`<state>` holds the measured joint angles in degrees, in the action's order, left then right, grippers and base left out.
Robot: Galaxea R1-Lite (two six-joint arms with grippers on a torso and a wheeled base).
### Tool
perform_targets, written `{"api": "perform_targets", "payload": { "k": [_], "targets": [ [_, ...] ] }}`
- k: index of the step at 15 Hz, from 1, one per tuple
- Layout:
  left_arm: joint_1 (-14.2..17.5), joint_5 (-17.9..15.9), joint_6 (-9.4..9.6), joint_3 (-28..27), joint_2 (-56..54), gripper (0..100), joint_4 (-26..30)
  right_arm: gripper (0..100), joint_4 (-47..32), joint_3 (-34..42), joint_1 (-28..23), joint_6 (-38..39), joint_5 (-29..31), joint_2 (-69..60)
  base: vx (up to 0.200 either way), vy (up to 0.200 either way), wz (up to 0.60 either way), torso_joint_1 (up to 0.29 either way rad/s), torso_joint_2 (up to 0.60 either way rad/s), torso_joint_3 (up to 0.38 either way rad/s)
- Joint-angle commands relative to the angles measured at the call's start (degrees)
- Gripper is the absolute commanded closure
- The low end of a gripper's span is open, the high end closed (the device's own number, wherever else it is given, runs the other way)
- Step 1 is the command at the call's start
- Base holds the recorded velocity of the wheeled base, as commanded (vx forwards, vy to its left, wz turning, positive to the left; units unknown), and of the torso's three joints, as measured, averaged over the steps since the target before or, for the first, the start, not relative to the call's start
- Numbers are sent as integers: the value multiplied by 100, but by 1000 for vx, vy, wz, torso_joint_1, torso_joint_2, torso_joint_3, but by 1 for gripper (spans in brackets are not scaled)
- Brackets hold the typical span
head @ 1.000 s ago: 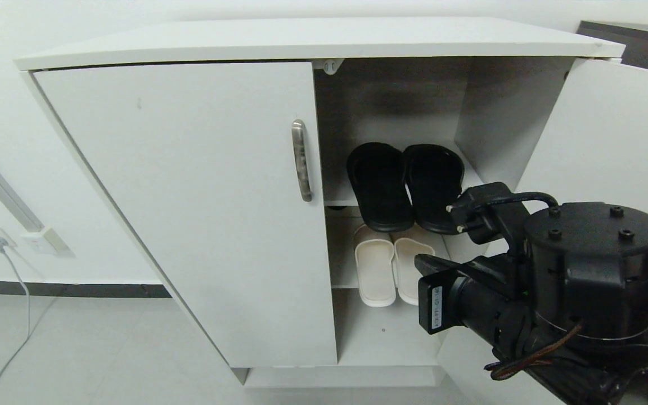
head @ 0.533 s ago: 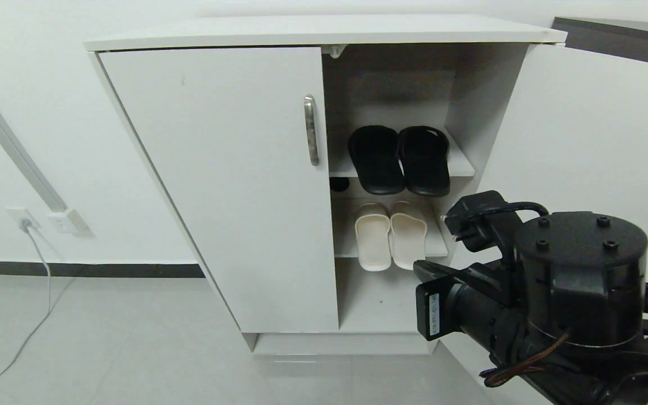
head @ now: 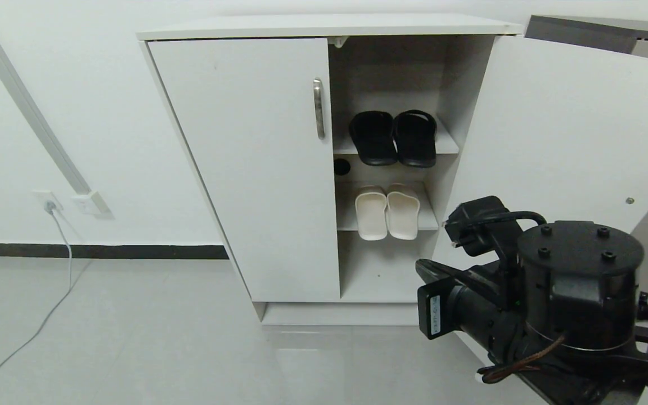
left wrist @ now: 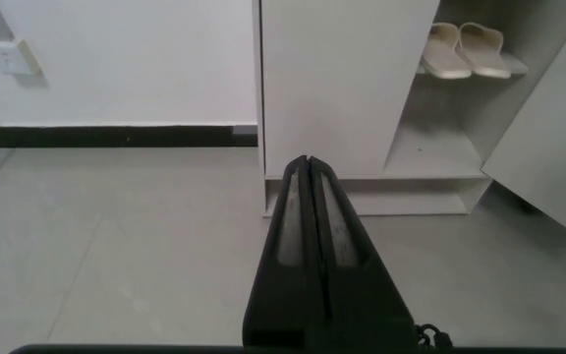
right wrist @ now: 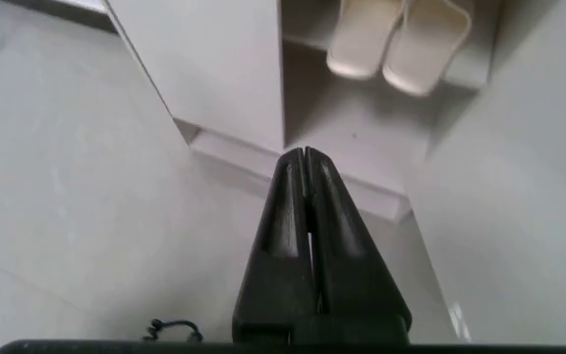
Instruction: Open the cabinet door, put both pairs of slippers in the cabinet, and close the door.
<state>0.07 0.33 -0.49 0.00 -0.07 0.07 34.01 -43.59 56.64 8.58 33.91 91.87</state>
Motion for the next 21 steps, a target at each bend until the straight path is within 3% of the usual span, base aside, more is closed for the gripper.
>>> {"api": "perform_targets", "payload": {
  "k": [1, 16, 21],
  "targets": [
    [1, 2, -4, 0, 7, 100, 1, 100, 9, 26, -12, -6, 1, 50, 0, 0, 0, 0, 0, 0],
    [1, 11, -30, 0, 7, 100, 1, 100, 0, 26, -12, -41, 1, 50, 0, 0, 0, 0, 0, 0],
    [1, 11, -30, 0, 7, 100, 1, 100, -9, 26, -12, -50, 1, 59, 0, 0, 0, 25, -222, -292]
  ]
}}
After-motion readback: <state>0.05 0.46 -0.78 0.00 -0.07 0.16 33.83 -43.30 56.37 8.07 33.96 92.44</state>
